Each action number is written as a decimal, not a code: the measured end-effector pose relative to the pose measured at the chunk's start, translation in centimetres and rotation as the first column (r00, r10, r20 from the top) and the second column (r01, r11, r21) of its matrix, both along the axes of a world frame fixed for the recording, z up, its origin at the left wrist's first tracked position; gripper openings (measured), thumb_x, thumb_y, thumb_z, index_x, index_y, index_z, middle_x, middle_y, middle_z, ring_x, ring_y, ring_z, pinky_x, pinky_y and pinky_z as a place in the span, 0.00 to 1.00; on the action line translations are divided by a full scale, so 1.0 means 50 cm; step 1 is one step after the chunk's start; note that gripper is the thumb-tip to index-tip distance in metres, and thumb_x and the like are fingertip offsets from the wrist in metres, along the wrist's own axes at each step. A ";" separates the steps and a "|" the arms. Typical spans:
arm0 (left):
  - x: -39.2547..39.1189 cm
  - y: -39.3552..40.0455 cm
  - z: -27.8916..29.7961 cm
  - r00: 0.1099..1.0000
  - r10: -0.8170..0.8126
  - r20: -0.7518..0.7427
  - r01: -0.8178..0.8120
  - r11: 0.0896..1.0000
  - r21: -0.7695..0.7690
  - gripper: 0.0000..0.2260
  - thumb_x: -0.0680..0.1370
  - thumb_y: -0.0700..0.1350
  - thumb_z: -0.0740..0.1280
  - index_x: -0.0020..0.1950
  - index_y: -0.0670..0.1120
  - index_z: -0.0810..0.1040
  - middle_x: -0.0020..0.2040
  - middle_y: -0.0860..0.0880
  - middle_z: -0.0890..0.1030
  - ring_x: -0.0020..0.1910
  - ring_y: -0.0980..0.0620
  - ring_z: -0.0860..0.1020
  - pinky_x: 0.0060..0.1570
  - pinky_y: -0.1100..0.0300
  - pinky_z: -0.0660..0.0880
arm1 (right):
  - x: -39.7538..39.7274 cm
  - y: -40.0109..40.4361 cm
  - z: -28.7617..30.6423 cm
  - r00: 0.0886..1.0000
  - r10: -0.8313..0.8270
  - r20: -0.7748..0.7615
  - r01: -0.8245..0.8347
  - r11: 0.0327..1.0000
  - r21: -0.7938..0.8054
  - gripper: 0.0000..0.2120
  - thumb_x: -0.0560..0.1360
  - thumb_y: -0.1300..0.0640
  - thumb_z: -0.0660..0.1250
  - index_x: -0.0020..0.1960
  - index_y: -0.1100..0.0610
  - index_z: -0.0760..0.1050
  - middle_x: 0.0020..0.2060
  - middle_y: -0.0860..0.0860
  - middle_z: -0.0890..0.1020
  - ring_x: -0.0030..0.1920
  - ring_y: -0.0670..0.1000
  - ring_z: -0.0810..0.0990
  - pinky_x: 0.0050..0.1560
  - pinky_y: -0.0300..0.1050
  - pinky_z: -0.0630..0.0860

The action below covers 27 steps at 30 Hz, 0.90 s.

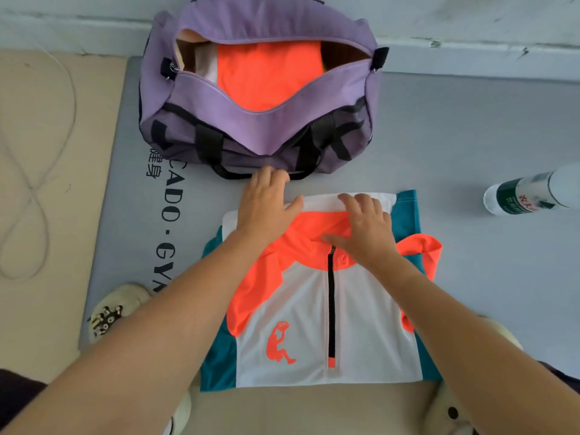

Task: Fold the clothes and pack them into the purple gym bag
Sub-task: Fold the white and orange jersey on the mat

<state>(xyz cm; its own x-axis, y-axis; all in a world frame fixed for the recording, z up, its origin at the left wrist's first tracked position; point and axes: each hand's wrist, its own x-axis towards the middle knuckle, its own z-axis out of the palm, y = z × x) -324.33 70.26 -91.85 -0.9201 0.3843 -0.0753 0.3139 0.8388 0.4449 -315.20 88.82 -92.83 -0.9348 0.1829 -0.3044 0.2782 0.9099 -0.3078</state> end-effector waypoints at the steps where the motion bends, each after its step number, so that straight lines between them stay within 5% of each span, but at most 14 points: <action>1: 0.016 -0.002 -0.003 1.000 0.001 -0.002 -0.001 1.000 0.022 0.16 0.74 0.52 0.70 0.53 0.40 0.76 0.51 0.41 0.77 0.52 0.39 0.75 0.51 0.46 0.70 | -0.001 0.005 0.001 0.999 -0.040 -0.008 0.040 0.999 0.010 0.38 0.65 0.37 0.74 0.69 0.54 0.68 0.60 0.53 0.72 0.62 0.57 0.69 0.57 0.54 0.66; 7: 0.057 -0.011 -0.011 0.939 0.109 0.325 -0.123 0.992 0.021 0.17 0.74 0.57 0.71 0.53 0.46 0.75 0.51 0.49 0.80 0.51 0.47 0.77 0.49 0.52 0.73 | 0.017 0.035 0.008 0.962 -0.185 0.200 0.205 0.975 -0.085 0.23 0.67 0.35 0.72 0.46 0.53 0.71 0.38 0.47 0.77 0.44 0.54 0.75 0.47 0.49 0.62; 11: 0.049 -0.022 0.001 0.859 0.115 0.499 -0.099 0.993 -0.060 0.17 0.70 0.60 0.74 0.38 0.48 0.75 0.35 0.52 0.76 0.39 0.48 0.76 0.38 0.55 0.69 | 0.017 0.045 0.015 0.957 -0.156 0.244 0.221 0.938 -0.268 0.20 0.69 0.45 0.74 0.32 0.52 0.66 0.29 0.46 0.69 0.35 0.52 0.70 0.34 0.43 0.63; 16: 0.064 -0.061 0.009 0.926 0.095 0.366 -0.177 0.964 0.197 0.11 0.71 0.50 0.76 0.38 0.44 0.79 0.35 0.50 0.76 0.37 0.50 0.73 0.39 0.54 0.69 | 0.024 0.065 0.017 0.939 -0.223 0.263 0.317 0.859 -0.402 0.16 0.68 0.50 0.76 0.39 0.52 0.69 0.32 0.44 0.72 0.33 0.45 0.69 0.30 0.37 0.63; 21: 0.068 -0.108 -0.009 0.973 0.189 0.129 -0.190 0.982 -0.010 0.17 0.71 0.55 0.75 0.52 0.44 0.80 0.54 0.44 0.79 0.56 0.42 0.74 0.55 0.49 0.72 | 0.020 0.075 0.020 0.967 -0.179 0.180 0.229 0.922 -0.313 0.11 0.70 0.53 0.74 0.47 0.53 0.75 0.38 0.46 0.74 0.43 0.50 0.73 0.38 0.36 0.68; 24: 0.053 -0.121 -0.014 0.954 0.190 0.230 -0.162 0.978 -0.133 0.24 0.69 0.59 0.75 0.59 0.48 0.76 0.55 0.48 0.78 0.56 0.45 0.75 0.57 0.50 0.68 | 0.009 0.071 0.028 0.983 -0.186 0.001 0.177 0.938 -0.299 0.22 0.69 0.52 0.76 0.59 0.57 0.75 0.53 0.52 0.75 0.56 0.54 0.73 0.56 0.50 0.72; 27: 0.039 -0.120 -0.007 0.842 0.195 0.502 -0.145 0.980 -0.136 0.19 0.68 0.60 0.75 0.49 0.50 0.77 0.43 0.54 0.80 0.42 0.52 0.77 0.46 0.56 0.72 | -0.008 0.043 0.029 0.997 -0.065 -0.039 0.052 0.963 -0.265 0.32 0.67 0.47 0.77 0.66 0.56 0.72 0.63 0.52 0.74 0.65 0.56 0.70 0.61 0.55 0.69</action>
<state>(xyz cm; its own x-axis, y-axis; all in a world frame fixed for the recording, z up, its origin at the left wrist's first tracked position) -322.41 64.27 -92.19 -0.7919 0.1944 -0.5789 -0.0882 0.9017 0.4234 -315.60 90.98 -91.39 -0.9391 0.1571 -0.3057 0.3085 0.7775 -0.5481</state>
